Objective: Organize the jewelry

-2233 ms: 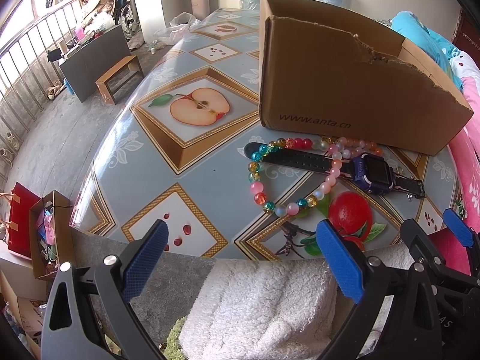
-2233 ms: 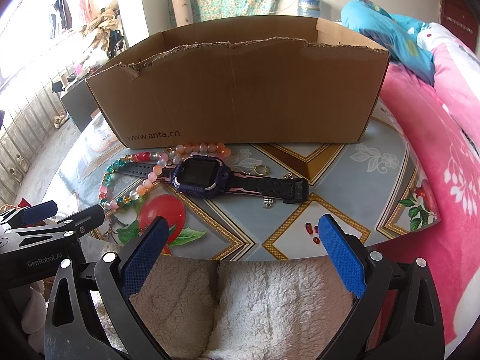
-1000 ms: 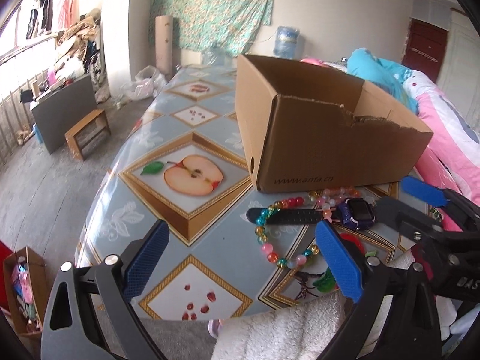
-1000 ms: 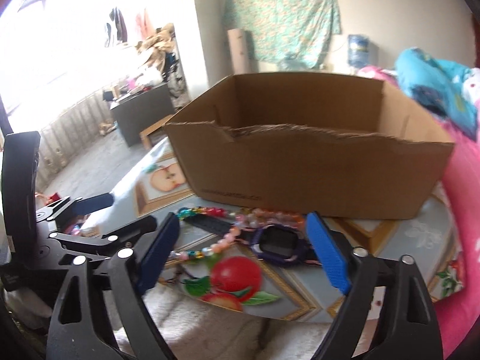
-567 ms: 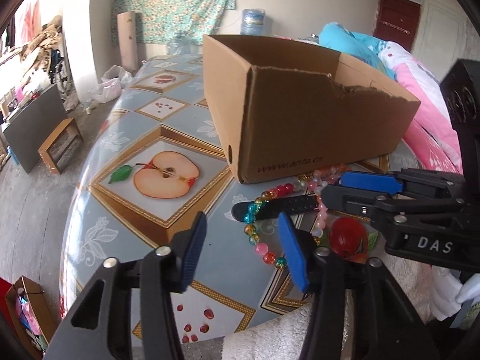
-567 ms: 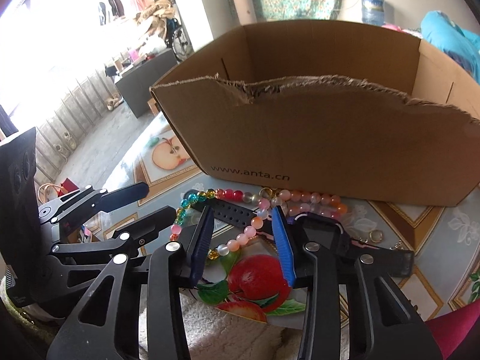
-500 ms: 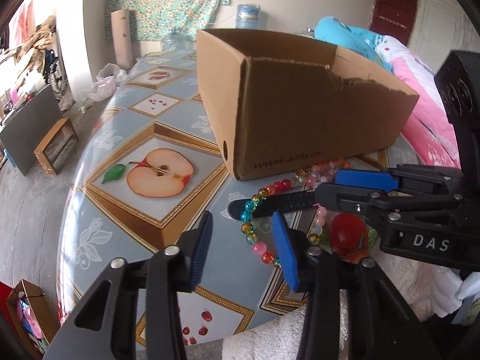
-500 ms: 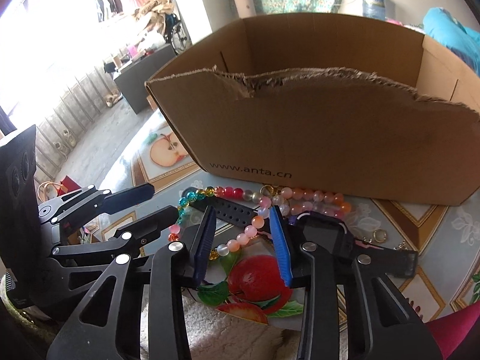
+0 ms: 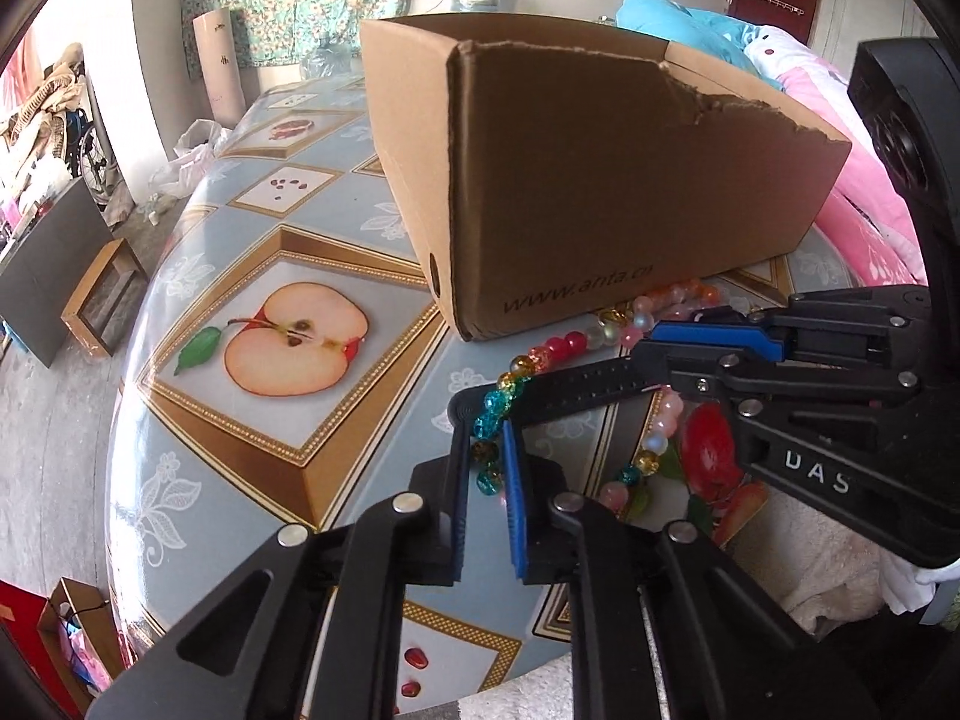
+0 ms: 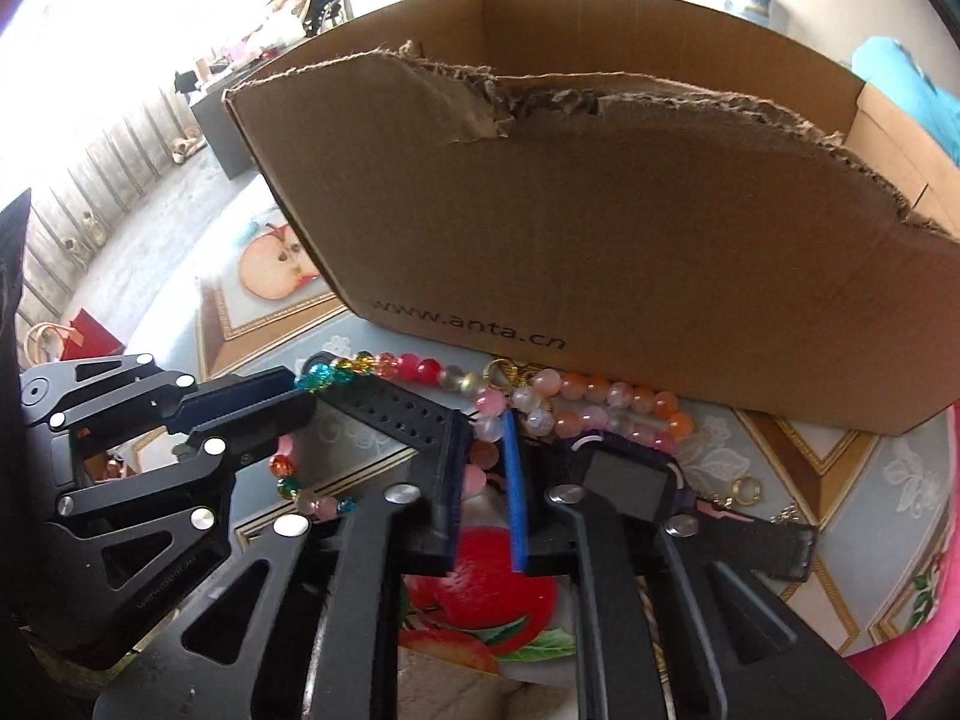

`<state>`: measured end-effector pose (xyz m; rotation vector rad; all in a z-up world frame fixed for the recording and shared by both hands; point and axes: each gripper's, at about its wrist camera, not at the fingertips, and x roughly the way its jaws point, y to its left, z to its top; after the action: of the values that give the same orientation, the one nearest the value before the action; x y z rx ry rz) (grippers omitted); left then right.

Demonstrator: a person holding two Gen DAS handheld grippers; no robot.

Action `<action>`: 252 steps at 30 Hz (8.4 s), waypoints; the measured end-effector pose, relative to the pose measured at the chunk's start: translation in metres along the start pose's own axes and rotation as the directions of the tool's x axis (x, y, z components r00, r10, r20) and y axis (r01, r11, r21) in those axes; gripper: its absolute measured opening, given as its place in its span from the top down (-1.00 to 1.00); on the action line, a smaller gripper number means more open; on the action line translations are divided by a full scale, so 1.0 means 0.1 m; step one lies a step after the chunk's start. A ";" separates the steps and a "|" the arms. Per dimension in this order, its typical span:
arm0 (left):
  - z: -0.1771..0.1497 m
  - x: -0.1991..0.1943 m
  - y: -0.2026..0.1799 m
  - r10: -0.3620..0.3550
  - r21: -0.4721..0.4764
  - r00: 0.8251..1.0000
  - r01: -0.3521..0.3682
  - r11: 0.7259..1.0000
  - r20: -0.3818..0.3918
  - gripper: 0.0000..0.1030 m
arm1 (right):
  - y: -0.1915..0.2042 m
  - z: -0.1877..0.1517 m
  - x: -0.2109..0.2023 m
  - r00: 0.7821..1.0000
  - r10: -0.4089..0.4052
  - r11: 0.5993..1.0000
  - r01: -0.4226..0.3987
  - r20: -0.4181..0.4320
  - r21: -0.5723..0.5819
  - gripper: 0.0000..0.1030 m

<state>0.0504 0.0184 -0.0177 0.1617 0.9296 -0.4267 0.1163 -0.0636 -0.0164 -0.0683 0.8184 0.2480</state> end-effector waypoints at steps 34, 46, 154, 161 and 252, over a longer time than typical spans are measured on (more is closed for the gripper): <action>2.45 0.33 0.07 -0.026 0.116 1.000 0.024 0.993 0.010 0.82 | -0.92 1.72 0.15 0.962 0.238 0.970 -0.230 -0.135 0.077 0.85; 2.40 0.20 0.23 0.042 0.059 0.995 -0.048 0.997 0.087 0.79 | -1.07 2.02 0.24 0.966 0.245 0.963 -0.234 -0.080 0.133 0.73; 0.25 0.22 -0.38 -0.012 -0.080 1.000 0.013 0.997 0.011 0.45 | -1.75 -0.57 -0.35 0.979 0.186 0.866 -0.201 0.079 0.458 0.49; 0.26 0.22 -0.36 -0.016 -0.083 1.000 0.017 0.996 0.014 0.45 | -2.11 -0.68 -0.41 0.940 0.300 0.753 -0.339 0.165 0.563 0.49; 0.27 0.26 -0.74 0.135 -0.026 0.991 -0.135 0.991 0.024 0.44 | -1.29 -0.70 -1.52 0.835 0.413 0.911 -0.378 0.364 -0.165 0.88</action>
<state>0.0522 -0.0640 -0.0190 0.1951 0.8926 -0.2915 -0.0014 -0.2291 0.0421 0.0720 0.4098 0.6710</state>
